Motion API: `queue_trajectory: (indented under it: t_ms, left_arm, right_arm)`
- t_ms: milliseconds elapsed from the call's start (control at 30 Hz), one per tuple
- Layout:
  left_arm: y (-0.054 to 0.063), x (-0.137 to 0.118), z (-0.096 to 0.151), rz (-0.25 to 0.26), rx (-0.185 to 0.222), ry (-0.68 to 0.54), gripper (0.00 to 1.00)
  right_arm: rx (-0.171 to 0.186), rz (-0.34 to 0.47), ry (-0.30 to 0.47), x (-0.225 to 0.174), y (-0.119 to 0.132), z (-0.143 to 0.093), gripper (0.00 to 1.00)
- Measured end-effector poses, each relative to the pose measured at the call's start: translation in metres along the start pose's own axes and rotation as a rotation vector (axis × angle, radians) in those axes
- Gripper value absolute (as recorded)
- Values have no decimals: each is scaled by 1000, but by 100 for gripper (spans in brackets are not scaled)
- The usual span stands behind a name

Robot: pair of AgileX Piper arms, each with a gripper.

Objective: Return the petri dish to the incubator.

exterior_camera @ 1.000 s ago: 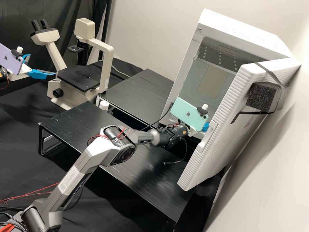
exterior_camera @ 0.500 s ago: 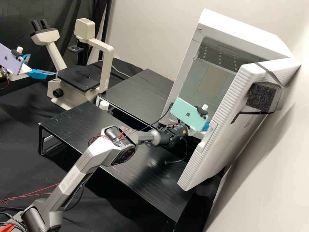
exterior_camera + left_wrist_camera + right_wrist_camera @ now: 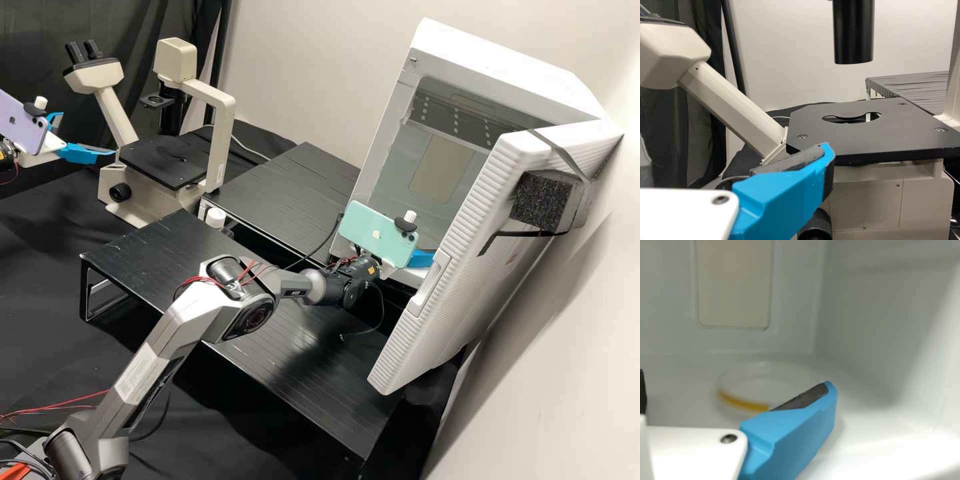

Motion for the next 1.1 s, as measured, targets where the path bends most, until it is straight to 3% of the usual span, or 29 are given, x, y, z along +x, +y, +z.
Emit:
queue_trajectory:
  t_ms: [400, 567, 633, 900, 1100]
  left_arm:
    - [0, 0, 0, 0, 0, 0, 100]
    - [0, 0, 0, 0, 0, 0, 100]
    - [0, 0, 0, 0, 0, 0, 100]
    - [0, 0, 0, 0, 0, 0, 100]
    - [0, 0, 0, 0, 0, 0, 100]
  right_arm:
    - [37, 94, -28, -97, 28, 16, 100]
    - [92, 189, 64, -146, 36, 10, 100]
    - [126, 223, 106, -171, 34, 8, 100]
    - [152, 277, 192, -255, 16, -14, 100]
    - [238, 254, 256, -305, -10, -35, 100]
